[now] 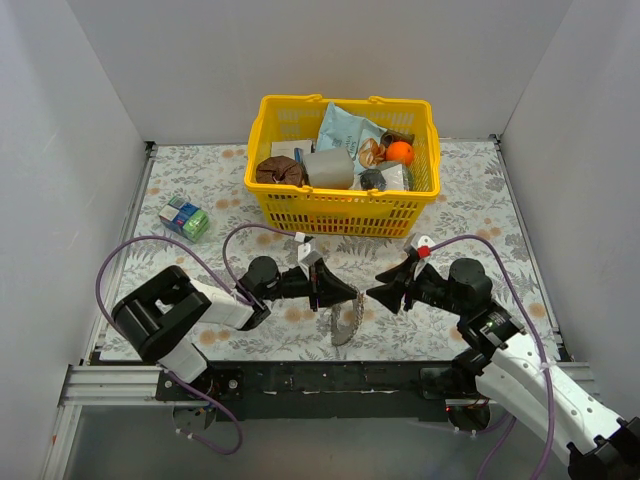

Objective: Put the keys on the keyring

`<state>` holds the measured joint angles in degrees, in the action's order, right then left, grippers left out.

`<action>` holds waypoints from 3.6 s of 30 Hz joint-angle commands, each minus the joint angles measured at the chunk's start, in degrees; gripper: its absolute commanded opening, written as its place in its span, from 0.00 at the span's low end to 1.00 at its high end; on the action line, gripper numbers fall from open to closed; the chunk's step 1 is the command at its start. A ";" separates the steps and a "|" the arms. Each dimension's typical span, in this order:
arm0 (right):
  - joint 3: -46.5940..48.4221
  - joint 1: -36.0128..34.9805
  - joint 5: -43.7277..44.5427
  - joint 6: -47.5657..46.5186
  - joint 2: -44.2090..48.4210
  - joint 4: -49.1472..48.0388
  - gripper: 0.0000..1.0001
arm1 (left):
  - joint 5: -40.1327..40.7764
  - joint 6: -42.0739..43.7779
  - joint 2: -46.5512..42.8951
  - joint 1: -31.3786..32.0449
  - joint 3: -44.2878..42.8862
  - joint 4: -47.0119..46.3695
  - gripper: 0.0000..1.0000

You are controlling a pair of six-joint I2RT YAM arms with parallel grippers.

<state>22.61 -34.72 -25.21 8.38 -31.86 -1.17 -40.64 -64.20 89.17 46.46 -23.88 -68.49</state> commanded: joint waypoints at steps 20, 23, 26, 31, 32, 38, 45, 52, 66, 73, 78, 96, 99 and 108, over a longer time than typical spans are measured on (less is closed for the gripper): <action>-6.79 6.77 -20.49 4.45 -5.67 -14.74 0.30 | -0.22 -2.58 4.61 -0.31 3.84 -23.52 0.00; -7.32 6.77 -21.02 4.27 -6.29 -15.09 0.29 | -0.75 -4.17 6.54 -0.31 3.40 -27.83 0.00; -8.02 6.77 -20.93 4.19 -6.38 -15.44 0.27 | -0.84 -6.45 9.00 -0.31 3.14 -33.01 0.00; -9.78 6.77 -21.37 4.10 -7.08 -17.02 0.27 | -1.28 -8.39 10.86 -0.31 2.79 -37.24 0.00; -9.95 6.77 -21.54 4.10 -7.34 -17.20 0.27 | -1.19 -8.39 10.51 -0.31 2.78 -37.24 0.00; -11.80 6.77 -22.95 3.92 -9.98 -19.22 0.27 | -1.54 -7.78 8.66 -0.31 2.79 -37.16 0.00; -11.98 6.68 -23.21 4.01 -11.99 -21.24 0.25 | -2.86 -9.01 7.43 -0.31 1.65 -37.16 0.00; -11.80 6.68 -23.57 5.07 -13.41 -23.53 0.24 | -4.79 -9.89 6.55 -0.31 0.41 -36.98 0.00; -12.68 6.68 -23.48 5.07 -14.64 -24.67 0.21 | -6.47 -11.38 5.14 -0.31 -0.73 -37.16 0.00; -12.85 6.42 -23.74 5.24 -14.55 -24.85 0.17 | -6.82 -11.91 4.70 -0.31 -1.08 -37.16 0.00; -12.77 6.33 -23.66 5.59 -14.37 -25.02 0.12 | -7.08 -12.35 4.53 -0.31 -1.43 -37.16 0.00; -12.24 6.16 -22.25 5.86 -13.76 -23.44 0.01 | -7.61 -12.96 4.44 -0.23 -2.58 -37.16 0.00; -11.71 6.16 -21.81 4.98 -13.06 -21.69 0.01 | -7.70 -12.70 4.09 -0.23 -2.58 -37.16 0.00; -11.62 6.16 -21.99 4.36 -12.79 -20.63 0.01 | -7.70 -12.79 2.77 -0.23 -2.67 -37.16 0.00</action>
<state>10.33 -28.25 -46.87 13.41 -45.04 -21.45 -47.64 -76.95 95.09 46.26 -25.15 -75.46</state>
